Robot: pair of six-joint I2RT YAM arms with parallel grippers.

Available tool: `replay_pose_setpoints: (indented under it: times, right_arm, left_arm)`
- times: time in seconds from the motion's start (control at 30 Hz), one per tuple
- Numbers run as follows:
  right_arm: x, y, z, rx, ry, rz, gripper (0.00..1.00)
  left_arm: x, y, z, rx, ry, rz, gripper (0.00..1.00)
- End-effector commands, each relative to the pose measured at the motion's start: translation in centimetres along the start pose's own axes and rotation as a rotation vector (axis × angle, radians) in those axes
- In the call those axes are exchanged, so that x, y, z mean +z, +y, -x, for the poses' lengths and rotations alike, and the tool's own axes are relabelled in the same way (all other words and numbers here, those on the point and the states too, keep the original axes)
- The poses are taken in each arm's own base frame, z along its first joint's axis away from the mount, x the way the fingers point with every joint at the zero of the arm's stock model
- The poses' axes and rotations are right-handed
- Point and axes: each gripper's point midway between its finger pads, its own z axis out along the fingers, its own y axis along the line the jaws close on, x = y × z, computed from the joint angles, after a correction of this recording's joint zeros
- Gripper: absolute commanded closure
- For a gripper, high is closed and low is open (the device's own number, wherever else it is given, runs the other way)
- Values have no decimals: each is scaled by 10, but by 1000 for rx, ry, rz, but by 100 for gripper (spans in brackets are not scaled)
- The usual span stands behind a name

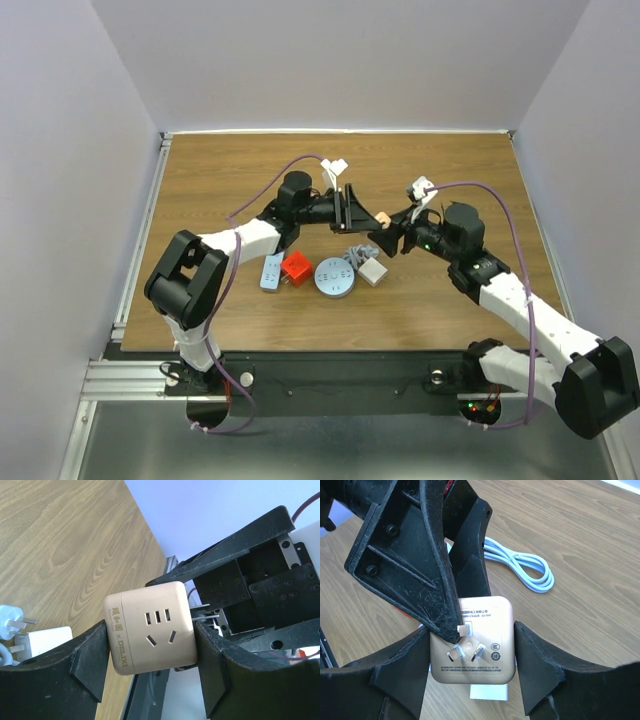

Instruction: Insert the plug

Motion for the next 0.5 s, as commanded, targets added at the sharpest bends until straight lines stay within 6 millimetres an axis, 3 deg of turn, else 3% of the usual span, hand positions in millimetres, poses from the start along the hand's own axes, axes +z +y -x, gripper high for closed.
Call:
replay_pose_setpoints:
  times: [0.0, 0.03, 0.1, 0.13, 0.23, 0.47]
  right_arm:
    - [3, -17, 61, -36, -185, -100, 36]
    - [3, -24, 62, -30, -189, -140, 26]
    - [2, -32, 68, -43, -202, -185, 20]
    - [1, -33, 70, -46, -207, -194, 13]
    - [-2, -36, 75, -72, -221, -217, 6]
    - [0, -28, 68, -85, -217, -163, 4]
  left_arm:
    - [-14, -36, -17, 22, 58, -170, 100]
    - [-19, -42, -10, 1, 29, -202, 100]
    - [-34, -32, -3, -51, -29, -203, 100]
    - [-42, -38, 5, -70, -66, -238, 100]
    - [-57, -27, 20, -101, -142, -216, 100]
    - [-63, -31, 49, -80, -235, -126, 100]
